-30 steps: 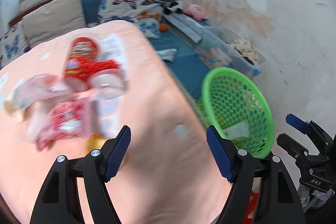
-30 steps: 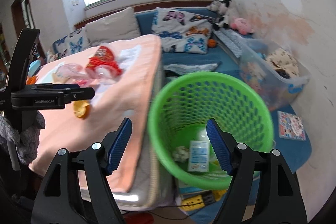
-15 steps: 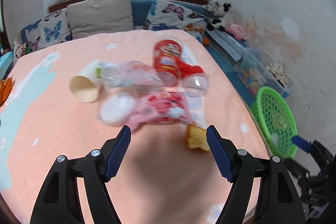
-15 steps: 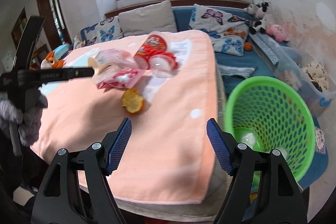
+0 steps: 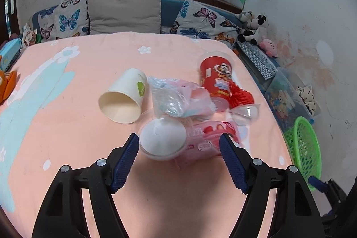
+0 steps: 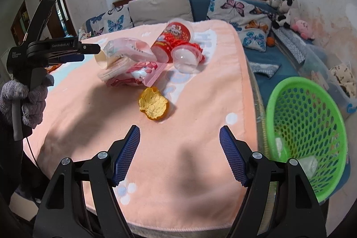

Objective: Collect trash
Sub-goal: 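Move both grippers back over the bed toward the remaining trash, then grasp the clear plastic bag with the left gripper while the right grasps the yellow chip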

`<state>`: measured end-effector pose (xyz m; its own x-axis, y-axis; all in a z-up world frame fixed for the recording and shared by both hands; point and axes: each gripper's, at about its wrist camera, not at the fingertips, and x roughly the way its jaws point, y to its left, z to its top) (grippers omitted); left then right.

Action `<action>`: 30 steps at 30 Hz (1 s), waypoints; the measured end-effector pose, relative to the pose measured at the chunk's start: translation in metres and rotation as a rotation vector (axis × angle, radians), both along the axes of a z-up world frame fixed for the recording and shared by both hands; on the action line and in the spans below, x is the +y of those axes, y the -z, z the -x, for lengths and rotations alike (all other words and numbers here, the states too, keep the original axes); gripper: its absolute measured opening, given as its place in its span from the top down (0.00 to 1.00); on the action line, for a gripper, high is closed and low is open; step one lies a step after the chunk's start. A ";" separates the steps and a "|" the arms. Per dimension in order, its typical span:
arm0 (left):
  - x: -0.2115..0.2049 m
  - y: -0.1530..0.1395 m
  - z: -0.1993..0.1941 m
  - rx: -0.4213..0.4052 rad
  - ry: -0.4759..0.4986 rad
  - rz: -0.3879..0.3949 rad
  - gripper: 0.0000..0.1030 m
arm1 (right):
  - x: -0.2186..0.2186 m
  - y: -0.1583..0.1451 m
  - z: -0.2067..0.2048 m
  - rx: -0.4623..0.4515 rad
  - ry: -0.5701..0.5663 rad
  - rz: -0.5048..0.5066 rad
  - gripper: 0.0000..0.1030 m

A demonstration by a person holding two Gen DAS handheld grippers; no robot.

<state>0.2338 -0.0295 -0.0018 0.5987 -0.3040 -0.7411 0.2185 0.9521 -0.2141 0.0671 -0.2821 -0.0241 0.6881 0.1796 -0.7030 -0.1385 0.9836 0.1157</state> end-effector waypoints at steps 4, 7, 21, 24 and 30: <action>0.007 0.006 -0.013 0.012 -0.014 0.027 0.30 | 0.006 0.005 -0.009 0.017 -0.027 0.005 0.28; 0.012 0.010 -0.021 0.026 -0.027 0.059 0.30 | 0.008 0.007 -0.019 0.023 -0.039 0.012 0.28; 0.007 0.013 -0.055 0.049 -0.041 0.121 0.33 | 0.012 0.017 -0.053 0.049 -0.106 -0.012 0.28; 0.008 0.013 -0.059 0.053 -0.040 0.119 0.33 | 0.016 0.021 -0.065 0.070 -0.144 -0.017 0.28; 0.008 0.018 -0.066 0.074 -0.050 0.133 0.37 | 0.029 0.032 -0.083 0.097 -0.195 -0.014 0.25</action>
<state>0.3002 -0.0210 -0.0196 0.5606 -0.3733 -0.7392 0.1503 0.9237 -0.3525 0.1497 -0.2528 -0.0563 0.5682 0.3130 -0.7610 -0.3137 0.9374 0.1513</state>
